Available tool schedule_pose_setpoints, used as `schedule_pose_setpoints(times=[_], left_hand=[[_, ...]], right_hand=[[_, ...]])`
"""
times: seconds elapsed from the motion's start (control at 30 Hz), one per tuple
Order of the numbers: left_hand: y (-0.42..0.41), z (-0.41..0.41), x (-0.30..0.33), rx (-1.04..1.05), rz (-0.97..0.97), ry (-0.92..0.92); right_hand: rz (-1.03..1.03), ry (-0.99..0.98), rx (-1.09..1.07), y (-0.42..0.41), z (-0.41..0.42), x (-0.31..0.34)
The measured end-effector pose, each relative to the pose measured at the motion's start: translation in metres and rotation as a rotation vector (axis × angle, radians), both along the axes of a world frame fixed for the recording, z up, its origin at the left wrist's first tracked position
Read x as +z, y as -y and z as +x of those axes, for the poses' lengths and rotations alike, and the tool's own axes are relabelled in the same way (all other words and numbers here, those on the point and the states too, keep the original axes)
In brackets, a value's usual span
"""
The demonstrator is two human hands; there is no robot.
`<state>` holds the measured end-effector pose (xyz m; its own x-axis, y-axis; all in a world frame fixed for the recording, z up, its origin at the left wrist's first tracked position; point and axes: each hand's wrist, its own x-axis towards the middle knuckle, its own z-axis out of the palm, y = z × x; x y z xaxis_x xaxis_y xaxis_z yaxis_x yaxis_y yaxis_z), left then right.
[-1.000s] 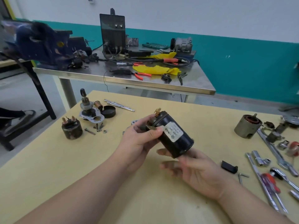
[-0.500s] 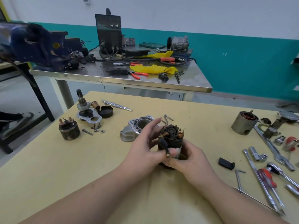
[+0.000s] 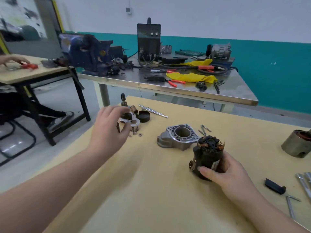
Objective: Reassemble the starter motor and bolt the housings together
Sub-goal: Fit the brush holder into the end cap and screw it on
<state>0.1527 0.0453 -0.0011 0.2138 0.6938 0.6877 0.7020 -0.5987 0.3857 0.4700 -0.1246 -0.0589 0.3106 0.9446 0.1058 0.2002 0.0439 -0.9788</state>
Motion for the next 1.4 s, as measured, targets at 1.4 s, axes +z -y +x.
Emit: schedule_pose_setpoints(times=[1.4], left_hand=[[0.067, 0.097, -0.019, -0.210, -0.938, 0.117]], right_hand=[[0.118, 0.176, -0.146, 0.016, -0.006, 0.004]])
